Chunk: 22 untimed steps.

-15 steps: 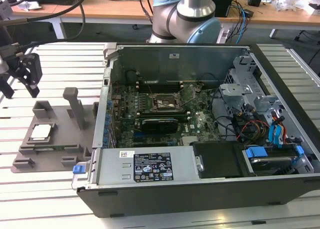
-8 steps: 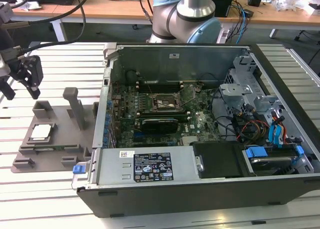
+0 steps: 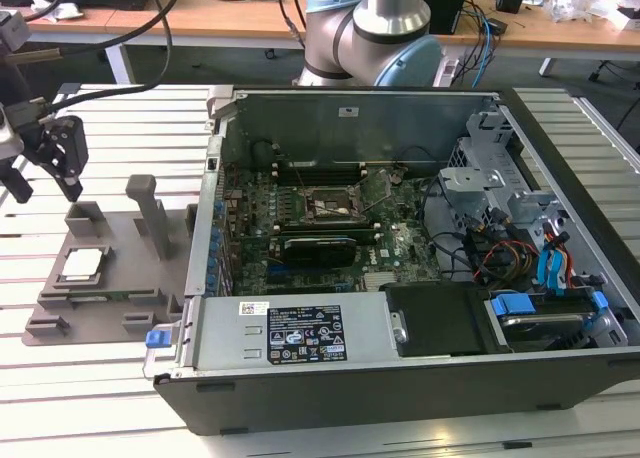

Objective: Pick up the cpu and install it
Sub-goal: 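Pick up the cpu and move it towards the insertion slot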

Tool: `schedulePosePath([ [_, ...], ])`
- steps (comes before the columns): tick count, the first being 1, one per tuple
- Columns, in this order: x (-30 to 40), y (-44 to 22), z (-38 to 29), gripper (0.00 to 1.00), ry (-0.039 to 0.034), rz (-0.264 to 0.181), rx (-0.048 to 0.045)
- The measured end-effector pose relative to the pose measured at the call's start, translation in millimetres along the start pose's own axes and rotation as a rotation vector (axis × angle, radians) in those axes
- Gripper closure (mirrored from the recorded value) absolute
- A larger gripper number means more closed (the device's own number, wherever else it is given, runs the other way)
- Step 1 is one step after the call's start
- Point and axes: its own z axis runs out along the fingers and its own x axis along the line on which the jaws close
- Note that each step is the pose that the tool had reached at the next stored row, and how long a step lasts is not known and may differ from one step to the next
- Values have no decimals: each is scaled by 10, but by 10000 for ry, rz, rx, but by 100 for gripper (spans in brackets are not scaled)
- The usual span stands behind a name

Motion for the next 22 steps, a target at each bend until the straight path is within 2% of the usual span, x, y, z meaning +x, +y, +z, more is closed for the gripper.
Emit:
schedulePosePath([
  [15, 3, 1, 128, 40, 0, 0, 0],
  [22, 6, 2, 224, 40, 0, 0, 0],
])
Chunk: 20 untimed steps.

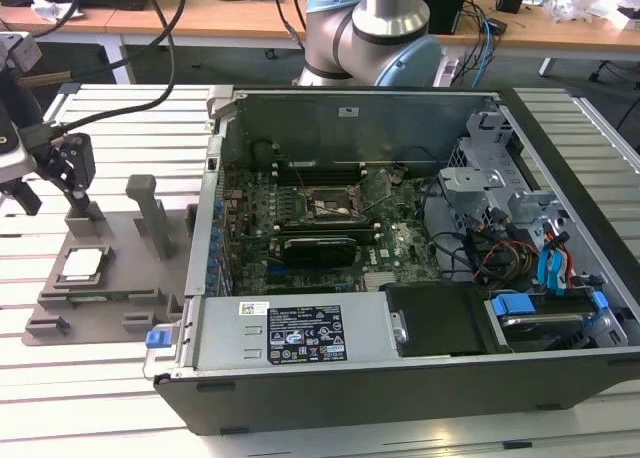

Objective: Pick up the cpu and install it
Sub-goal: 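Pick up the cpu and move it towards the insertion slot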

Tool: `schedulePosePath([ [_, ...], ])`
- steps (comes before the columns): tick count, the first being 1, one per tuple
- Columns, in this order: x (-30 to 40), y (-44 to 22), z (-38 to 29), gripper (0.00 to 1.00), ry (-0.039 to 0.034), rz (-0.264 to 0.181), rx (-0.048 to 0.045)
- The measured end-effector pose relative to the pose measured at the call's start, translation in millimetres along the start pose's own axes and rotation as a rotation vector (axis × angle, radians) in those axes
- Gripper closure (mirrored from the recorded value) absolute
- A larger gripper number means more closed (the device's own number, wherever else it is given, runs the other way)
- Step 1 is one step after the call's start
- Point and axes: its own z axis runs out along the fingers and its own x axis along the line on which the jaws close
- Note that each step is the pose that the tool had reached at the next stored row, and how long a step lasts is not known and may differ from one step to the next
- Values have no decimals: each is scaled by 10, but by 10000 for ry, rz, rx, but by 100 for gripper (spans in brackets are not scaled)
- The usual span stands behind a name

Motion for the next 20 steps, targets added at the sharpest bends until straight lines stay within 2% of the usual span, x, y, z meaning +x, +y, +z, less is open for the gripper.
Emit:
schedulePosePath([
  [5, 1, 1, 63, 40, 0, 0, 0],
  [17, 3, 1, 133, 40, 0, 0, 0],
  [20, 4, 2, 168, 40, -1, 0, -1],
])
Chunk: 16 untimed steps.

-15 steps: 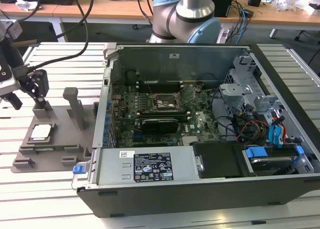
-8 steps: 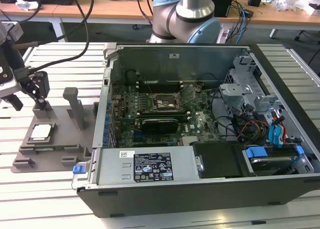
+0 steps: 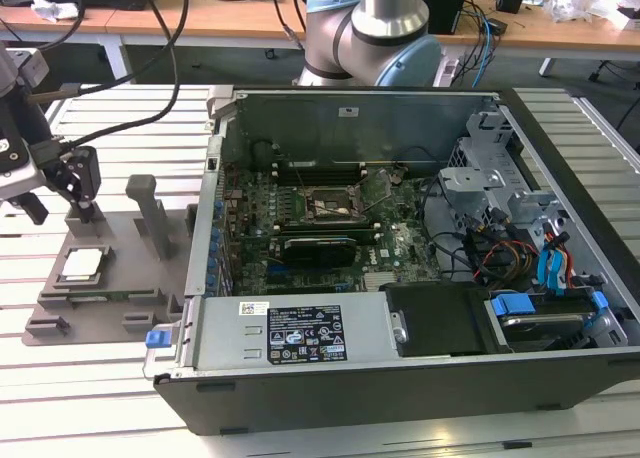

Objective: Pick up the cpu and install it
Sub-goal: 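Pick up the cpu and move it towards the insertion slot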

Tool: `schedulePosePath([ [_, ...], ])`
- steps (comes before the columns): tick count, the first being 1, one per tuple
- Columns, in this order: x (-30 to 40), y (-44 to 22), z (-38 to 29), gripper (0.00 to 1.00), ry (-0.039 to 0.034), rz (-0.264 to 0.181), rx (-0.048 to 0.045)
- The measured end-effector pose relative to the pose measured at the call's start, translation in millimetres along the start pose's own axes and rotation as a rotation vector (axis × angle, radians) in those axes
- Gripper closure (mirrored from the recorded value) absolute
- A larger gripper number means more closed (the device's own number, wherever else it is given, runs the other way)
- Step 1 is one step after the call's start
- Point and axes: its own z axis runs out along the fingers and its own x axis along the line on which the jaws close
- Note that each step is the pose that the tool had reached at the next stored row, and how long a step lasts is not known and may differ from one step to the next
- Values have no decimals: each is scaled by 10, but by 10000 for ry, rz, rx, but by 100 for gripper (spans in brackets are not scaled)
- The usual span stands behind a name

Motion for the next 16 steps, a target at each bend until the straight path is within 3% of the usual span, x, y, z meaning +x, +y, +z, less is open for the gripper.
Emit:
schedulePosePath([
  [2, 2, 1, 69, 40, 0, 0, 5],
  [16, 6, 2, 211, 40, 1, 0, 5],
])
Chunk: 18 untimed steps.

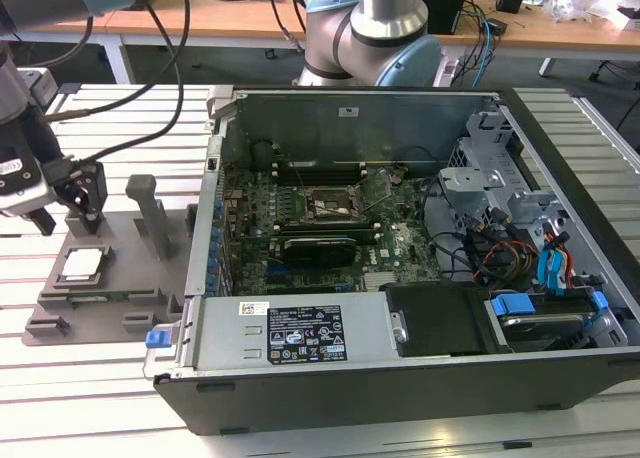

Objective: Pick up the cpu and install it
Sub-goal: 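Pick up the cpu and move it towards the insertion slot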

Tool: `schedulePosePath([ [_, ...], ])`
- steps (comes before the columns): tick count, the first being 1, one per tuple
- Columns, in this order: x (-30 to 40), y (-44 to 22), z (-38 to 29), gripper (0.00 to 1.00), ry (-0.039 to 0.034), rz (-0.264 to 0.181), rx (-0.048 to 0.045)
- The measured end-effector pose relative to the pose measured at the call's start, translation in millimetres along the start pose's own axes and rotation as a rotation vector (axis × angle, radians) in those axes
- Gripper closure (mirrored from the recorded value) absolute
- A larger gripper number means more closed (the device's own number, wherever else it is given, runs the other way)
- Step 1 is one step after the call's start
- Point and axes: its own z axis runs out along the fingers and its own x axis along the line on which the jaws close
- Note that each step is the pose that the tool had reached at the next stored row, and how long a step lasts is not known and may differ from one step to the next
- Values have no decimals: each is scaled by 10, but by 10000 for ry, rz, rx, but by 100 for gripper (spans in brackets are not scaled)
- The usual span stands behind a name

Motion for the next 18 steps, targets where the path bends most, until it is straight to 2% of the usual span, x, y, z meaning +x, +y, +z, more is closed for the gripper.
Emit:
schedulePosePath([
  [18, 3, 2, 126, 40, 0, 0, 0],
])
